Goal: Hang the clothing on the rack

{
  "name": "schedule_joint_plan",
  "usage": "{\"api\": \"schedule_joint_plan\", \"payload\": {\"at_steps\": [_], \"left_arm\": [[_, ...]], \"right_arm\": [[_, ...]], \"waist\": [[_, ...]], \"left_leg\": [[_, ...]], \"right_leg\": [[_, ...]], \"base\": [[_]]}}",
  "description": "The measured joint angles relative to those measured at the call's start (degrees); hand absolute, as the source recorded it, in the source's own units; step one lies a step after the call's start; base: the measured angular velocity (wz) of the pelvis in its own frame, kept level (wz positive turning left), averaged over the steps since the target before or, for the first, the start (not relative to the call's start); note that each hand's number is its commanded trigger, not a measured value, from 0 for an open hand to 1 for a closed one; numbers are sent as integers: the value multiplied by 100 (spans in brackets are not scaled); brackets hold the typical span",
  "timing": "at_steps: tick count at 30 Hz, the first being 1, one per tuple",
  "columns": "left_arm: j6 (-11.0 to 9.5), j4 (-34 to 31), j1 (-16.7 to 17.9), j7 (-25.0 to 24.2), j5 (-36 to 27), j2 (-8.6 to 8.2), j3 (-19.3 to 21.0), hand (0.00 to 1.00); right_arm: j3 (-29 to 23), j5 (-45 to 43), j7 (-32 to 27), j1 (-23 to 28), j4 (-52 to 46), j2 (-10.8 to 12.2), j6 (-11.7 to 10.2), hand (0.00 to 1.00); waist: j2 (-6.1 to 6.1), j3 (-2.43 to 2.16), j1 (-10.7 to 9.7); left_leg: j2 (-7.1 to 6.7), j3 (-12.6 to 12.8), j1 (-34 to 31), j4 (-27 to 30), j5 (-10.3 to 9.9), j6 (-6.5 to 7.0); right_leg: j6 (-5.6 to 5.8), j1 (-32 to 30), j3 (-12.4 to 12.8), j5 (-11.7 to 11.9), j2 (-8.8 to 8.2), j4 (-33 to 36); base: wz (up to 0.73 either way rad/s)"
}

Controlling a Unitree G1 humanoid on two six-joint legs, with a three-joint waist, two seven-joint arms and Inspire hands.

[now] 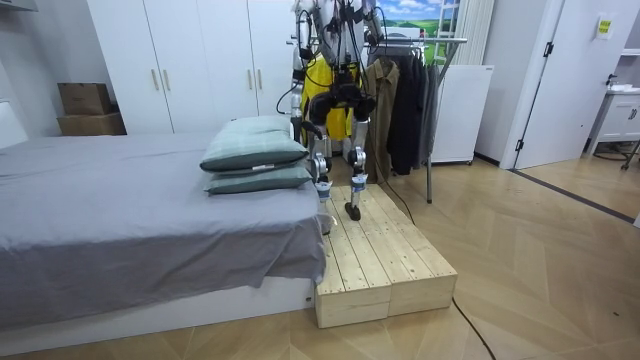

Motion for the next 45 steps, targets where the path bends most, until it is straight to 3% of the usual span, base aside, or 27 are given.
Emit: {"api": "schedule_joint_plan", "payload": {"at_steps": [6,14,27,36,40,41,42,45], "left_arm": [[-23,-24,6,0,4,14,0,0],[-122,-178,113,-49,0,14,-3,0],[-132,-313,130,-51,4,47,-5,0],[-132,-385,126,-49,4,50,-11,0],[-136,-396,125,-39,4,50,-70,0],[-136,-397,124,-38,5,50,-70,0],[-136,-397,124,-37,5,50,-70,0],[-136,-398,122,-30,6,50,-70,0]], "right_arm": [[1,178,10,-13,116,-5,-89,100],[-1,256,63,-233,972,-5,-222,100],[106,862,35,-280,2065,-106,-460,100],[308,922,-251,-272,2618,-77,-668,100],[329,910,-393,-241,2856,53,-739,100],[329,910,-393,-224,2856,59,-749,60],[329,910,-393,-195,2856,63,-765,0],[329,910,-426,-188,2856,63,-767,0]], "waist": [[18,1,-1],[91,4,-7],[99,6,-38],[147,23,-17],[174,38,-16],[179,36,-16],[191,32,-16],[210,26,-21]], "left_leg": [[3,-67,17,48,5,-6],[8,-98,6,79,11,-18],[8,-239,4,116,13,-23],[6,-298,-3,150,11,-26],[3,-311,1,155,11,-27],[3,-311,-2,156,11,-27],[3,-311,-3,156,10,-27],[5,-309,-3,156,11,-28]], "right_leg": [[-6,66,-42,-7,-5,-16],[-11,69,-46,-4,1,11],[-16,184,-170,-4,-6,-120],[-21,181,-198,-1,-1,-113],[-20,193,-198,-2,1,-119],[-20,191,-198,-2,1,-117],[-20,190,-196,-2,1,-115],[-20,194,-196,-2,4,-110]], "base": [[5],[0],[5],[2],[1],[0],[0],[0]]}}
